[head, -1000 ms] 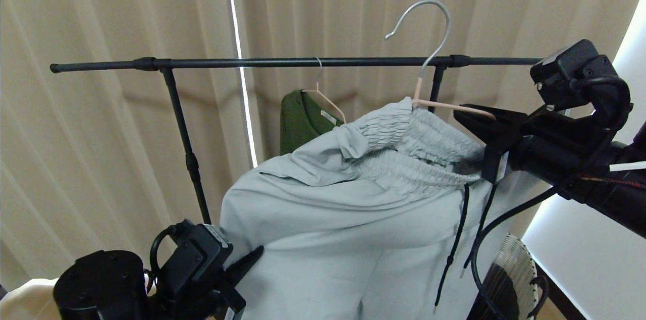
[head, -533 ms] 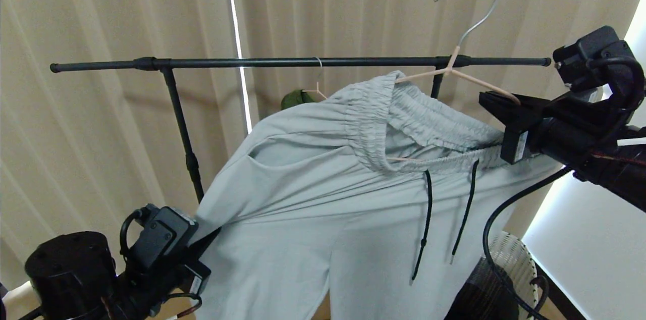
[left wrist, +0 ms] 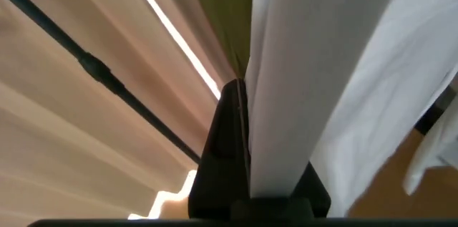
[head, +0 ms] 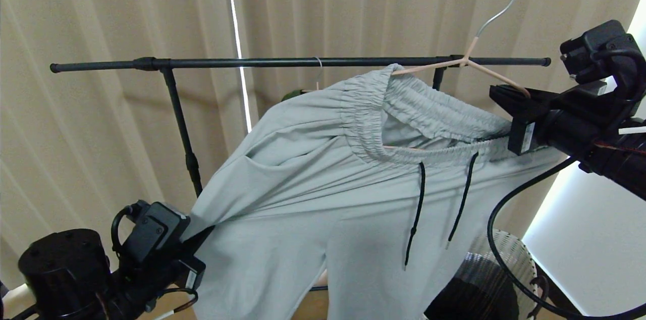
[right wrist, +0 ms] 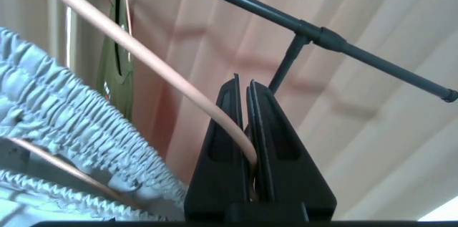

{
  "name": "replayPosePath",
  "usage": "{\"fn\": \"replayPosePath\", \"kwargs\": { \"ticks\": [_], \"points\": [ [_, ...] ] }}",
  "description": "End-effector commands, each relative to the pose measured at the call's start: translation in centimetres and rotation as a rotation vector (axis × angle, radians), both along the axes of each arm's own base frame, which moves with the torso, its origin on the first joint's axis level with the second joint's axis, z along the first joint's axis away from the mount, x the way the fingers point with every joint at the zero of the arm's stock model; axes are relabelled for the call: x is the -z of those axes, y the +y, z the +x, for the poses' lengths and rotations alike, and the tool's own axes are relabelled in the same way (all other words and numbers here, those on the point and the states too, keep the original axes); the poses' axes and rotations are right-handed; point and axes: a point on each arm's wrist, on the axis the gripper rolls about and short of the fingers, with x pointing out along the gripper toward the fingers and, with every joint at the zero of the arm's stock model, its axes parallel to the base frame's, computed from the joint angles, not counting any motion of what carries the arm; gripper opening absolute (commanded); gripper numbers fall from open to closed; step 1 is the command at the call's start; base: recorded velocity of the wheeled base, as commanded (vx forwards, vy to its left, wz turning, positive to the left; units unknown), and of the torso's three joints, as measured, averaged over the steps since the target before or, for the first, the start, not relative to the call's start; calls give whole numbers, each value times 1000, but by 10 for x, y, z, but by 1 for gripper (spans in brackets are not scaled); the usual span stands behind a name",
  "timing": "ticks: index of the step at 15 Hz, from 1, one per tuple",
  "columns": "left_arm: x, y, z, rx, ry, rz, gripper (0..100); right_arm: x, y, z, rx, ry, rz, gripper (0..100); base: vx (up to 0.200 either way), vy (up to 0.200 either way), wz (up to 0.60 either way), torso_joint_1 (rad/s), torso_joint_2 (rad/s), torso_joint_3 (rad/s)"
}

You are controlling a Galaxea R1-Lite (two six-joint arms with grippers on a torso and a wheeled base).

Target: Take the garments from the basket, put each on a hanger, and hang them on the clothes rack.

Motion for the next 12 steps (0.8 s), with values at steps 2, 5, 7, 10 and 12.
{"fn": "replayPosePath", "kwargs": {
  "ticks": [2, 5, 7, 10, 12],
  "points": [
    [-2, -5, -2, 50, -5, -17, 100, -1, 1, -1, -3, -1, -2, 0, 0, 0, 0, 0, 0, 0],
    [-9, -10, -3, 79, -40, -34, 100, -1, 0, -1, -2, 3, -5, 0, 0, 0, 0, 0, 0, 0],
    [-27, -17, -3, 108, -133, -78, 100, 5, 0, -1, 6, 24, -14, 0, 0, 0, 0, 0, 0, 0],
    [-54, -16, -6, 109, -255, -128, 100, 12, -1, -3, 12, 87, -39, 0, 0, 0, 0, 0, 0, 0],
    [-81, -10, -18, 107, -293, -148, 100, 16, -5, -11, 35, 130, -56, 0, 0, 0, 0, 0, 0, 0]
  ]
}}
